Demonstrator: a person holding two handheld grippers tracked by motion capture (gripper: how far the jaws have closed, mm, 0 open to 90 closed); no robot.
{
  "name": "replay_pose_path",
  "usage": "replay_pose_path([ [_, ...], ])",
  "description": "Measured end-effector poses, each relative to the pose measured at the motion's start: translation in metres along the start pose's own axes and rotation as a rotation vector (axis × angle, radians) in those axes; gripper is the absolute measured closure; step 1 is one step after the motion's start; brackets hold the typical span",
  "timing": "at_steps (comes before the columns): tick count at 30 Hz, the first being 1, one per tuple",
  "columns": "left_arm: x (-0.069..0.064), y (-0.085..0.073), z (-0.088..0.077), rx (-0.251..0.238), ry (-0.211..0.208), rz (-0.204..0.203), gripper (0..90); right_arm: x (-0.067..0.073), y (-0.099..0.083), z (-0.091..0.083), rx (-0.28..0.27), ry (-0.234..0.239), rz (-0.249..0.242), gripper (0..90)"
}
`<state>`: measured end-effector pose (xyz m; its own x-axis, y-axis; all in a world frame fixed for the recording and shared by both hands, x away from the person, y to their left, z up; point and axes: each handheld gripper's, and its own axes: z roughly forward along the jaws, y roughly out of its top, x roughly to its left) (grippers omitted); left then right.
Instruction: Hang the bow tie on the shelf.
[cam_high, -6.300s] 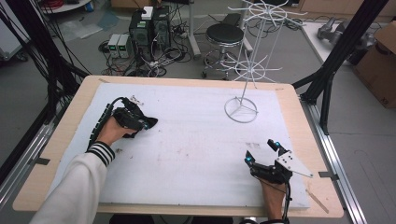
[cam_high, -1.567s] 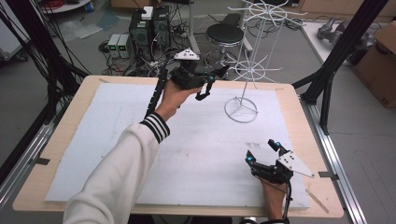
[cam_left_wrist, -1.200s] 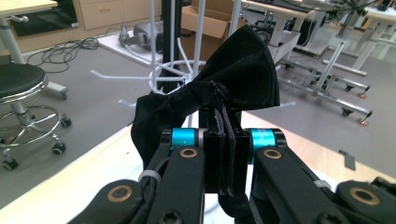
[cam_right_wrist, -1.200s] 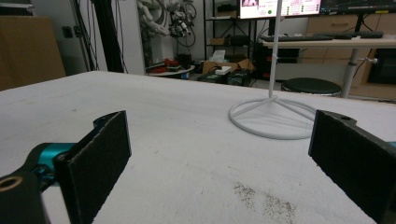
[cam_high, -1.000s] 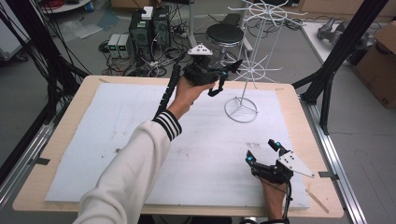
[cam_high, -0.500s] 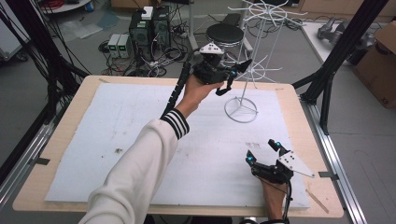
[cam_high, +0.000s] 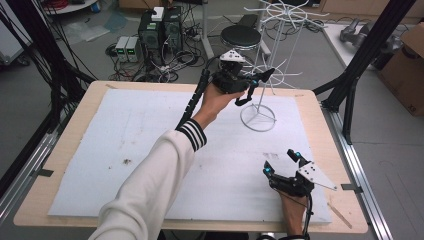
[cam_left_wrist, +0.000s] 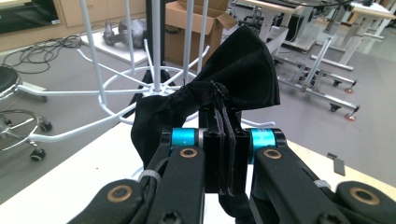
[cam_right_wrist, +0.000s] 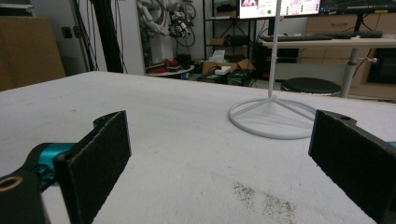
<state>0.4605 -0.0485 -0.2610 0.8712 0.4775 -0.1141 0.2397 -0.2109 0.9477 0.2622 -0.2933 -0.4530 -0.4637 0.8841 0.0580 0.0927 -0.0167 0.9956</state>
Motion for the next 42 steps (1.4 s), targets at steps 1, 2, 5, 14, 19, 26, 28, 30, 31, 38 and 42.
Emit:
replay_pose_path([
  [1,-0.0004,-0.0002,0.0002,0.005,-0.001,0.002,87.6,-0.0005,0.0001,0.0000,-0.001,0.002,-0.003,4.6],
  [2,-0.0007,-0.0004,0.0006,0.009,-0.003,0.003,87.6,-0.0008,0.0000,-0.0001,-0.002,0.001,-0.005,4.6],
  [5,-0.0016,-0.0016,0.0017,0.013,-0.006,0.000,87.6,-0.0007,0.0000,-0.0001,-0.003,0.003,0.000,4.6],
  [14,-0.0024,-0.0076,0.0028,0.036,-0.019,-0.008,87.4,-0.0006,0.0001,-0.0001,-0.003,0.002,0.000,4.6],
  [19,-0.0019,-0.0066,0.0001,0.035,-0.025,-0.011,86.9,-0.0007,0.0001,-0.0001,-0.002,0.002,-0.001,4.6],
  [26,-0.0025,-0.0067,-0.0001,0.036,-0.019,-0.018,86.8,-0.0007,0.0001,-0.0001,-0.001,0.001,-0.006,4.6],
  [28,-0.0031,-0.0067,0.0005,0.031,-0.017,-0.021,85.9,-0.0005,0.0000,-0.0002,-0.002,0.001,-0.003,4.6],
  [30,-0.0025,-0.0066,0.0003,0.033,-0.010,-0.023,82.1,-0.0007,0.0000,0.0000,-0.005,0.002,-0.003,4.6],
  [31,-0.0023,-0.0066,0.0003,0.034,-0.010,-0.024,79.7,-0.0005,0.0000,-0.0001,-0.004,0.002,-0.001,4.6],
  [38,-0.0003,-0.0059,-0.0015,0.020,-0.024,-0.050,67.3,-0.0007,0.0001,-0.0002,-0.004,0.004,0.000,4.6],
  [42,0.0009,-0.0065,-0.0051,0.011,-0.019,-0.045,49.3,-0.0007,0.0000,-0.0002,-0.004,0.004,0.000,4.6],
])
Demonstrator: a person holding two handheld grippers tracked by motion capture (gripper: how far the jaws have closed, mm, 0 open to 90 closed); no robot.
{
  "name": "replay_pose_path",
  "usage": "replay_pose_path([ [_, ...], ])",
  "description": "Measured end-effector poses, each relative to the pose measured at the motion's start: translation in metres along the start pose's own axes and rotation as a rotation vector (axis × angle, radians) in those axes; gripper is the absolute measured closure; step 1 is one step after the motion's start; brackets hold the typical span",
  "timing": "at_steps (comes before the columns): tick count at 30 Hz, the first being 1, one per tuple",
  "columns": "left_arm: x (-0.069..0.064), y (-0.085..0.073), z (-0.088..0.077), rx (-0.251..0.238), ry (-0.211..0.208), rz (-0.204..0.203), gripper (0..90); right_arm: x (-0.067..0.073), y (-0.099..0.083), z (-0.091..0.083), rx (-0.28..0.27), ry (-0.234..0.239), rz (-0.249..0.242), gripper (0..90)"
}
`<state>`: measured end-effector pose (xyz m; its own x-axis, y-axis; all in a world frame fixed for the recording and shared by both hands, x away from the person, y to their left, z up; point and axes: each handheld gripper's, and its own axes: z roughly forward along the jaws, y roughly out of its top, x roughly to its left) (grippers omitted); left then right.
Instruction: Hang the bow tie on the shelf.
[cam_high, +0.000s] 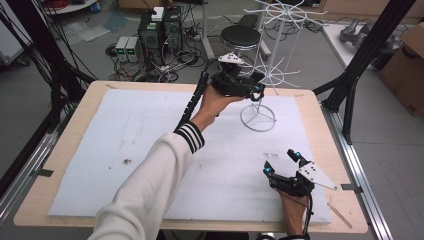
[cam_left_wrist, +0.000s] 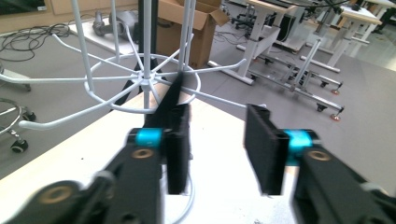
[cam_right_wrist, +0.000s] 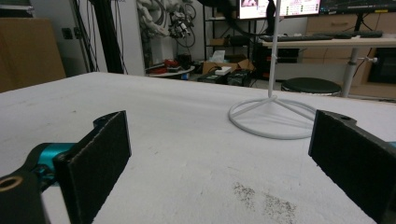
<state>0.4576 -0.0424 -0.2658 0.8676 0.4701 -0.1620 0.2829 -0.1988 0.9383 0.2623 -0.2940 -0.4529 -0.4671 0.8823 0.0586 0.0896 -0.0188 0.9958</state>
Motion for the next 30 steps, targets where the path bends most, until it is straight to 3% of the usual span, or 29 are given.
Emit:
replay_pose_path([
  [2,-0.001,-0.001,-0.002,0.016,0.007,0.004,34.2,0.000,0.000,0.000,0.000,-0.002,-0.003,4.6],
  [6,-0.001,-0.005,-0.014,0.032,0.007,0.059,16.7,0.000,0.000,0.000,0.003,-0.003,-0.006,4.6],
  [11,0.000,-0.015,-0.046,0.013,0.010,0.114,12.8,0.000,0.000,0.000,0.001,0.000,-0.002,4.5],
  [16,0.002,-0.032,-0.097,0.016,0.043,0.210,12.1,0.001,0.000,-0.001,0.005,0.004,-0.004,4.6],
  [23,0.020,-0.073,-0.176,-0.099,0.098,0.222,12.1,0.000,0.000,0.000,0.002,0.004,-0.003,4.6],
  [30,0.027,-0.133,-0.224,-0.185,0.162,0.212,12.1,0.001,0.000,-0.001,0.005,0.002,-0.010,4.6],
])
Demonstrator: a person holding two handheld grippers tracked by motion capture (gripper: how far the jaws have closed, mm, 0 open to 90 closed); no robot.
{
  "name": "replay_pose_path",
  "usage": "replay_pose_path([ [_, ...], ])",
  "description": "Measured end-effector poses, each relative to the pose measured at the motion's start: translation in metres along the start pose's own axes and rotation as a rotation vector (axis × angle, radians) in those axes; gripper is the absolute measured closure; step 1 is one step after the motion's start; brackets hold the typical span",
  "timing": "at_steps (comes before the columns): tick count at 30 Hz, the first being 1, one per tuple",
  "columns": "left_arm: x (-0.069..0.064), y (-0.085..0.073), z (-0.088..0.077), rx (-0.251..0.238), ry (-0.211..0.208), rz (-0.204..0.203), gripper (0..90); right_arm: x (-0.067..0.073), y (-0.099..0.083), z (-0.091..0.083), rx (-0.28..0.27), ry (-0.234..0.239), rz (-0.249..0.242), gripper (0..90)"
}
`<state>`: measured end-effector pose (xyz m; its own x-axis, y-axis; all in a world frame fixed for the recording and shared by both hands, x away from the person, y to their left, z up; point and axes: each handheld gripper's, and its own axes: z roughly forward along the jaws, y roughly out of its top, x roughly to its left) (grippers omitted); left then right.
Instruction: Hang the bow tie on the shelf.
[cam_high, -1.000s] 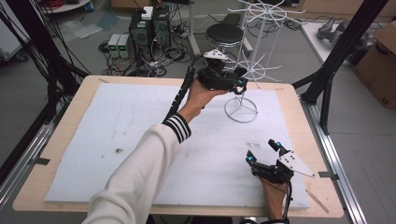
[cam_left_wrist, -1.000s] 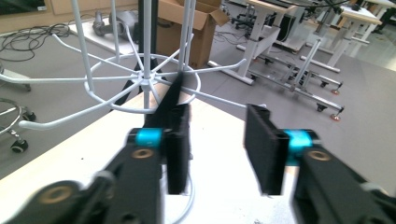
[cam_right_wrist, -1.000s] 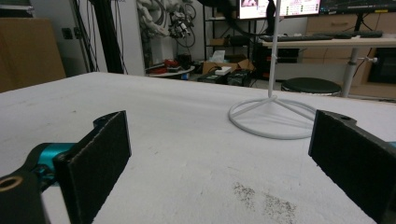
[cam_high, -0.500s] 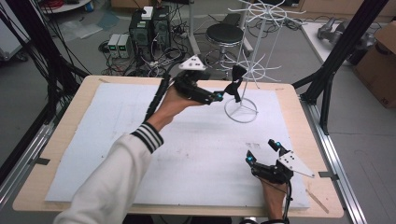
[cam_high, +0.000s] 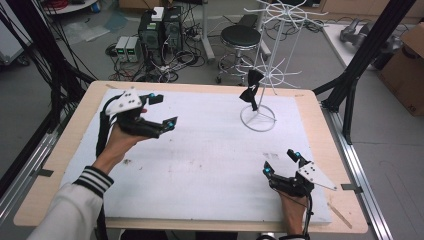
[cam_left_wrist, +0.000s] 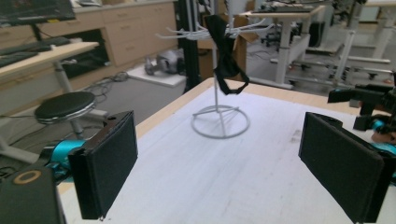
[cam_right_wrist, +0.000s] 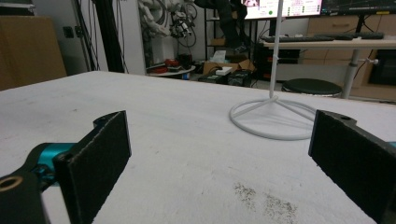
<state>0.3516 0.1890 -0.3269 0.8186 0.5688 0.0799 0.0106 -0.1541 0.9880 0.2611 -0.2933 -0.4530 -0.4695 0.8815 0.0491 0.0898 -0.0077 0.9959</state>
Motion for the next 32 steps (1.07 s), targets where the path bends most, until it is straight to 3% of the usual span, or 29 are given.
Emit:
replay_pose_path([
  [7,-0.004,-0.054,-0.040,-0.024,0.072,-0.031,12.1,0.000,0.000,0.000,-0.008,-0.004,-0.003,4.6],
  [13,-0.007,-0.095,-0.060,-0.024,0.129,-0.080,12.1,0.001,0.000,-0.001,-0.008,0.000,-0.005,4.5],
  [15,-0.006,-0.105,-0.066,-0.043,0.142,-0.103,12.1,0.001,0.000,-0.001,-0.008,0.000,-0.002,4.5],
  [19,-0.001,-0.120,-0.074,-0.076,0.189,-0.152,12.1,0.001,0.000,-0.001,-0.016,-0.003,-0.010,4.5],
  [26,-0.003,-0.137,-0.078,-0.075,0.276,-0.135,12.1,0.001,-0.001,-0.002,-0.016,0.003,-0.008,4.5],
  [32,-0.004,-0.139,-0.082,-0.126,0.300,-0.143,12.3,0.001,-0.001,-0.002,-0.024,0.005,-0.014,4.5],
])
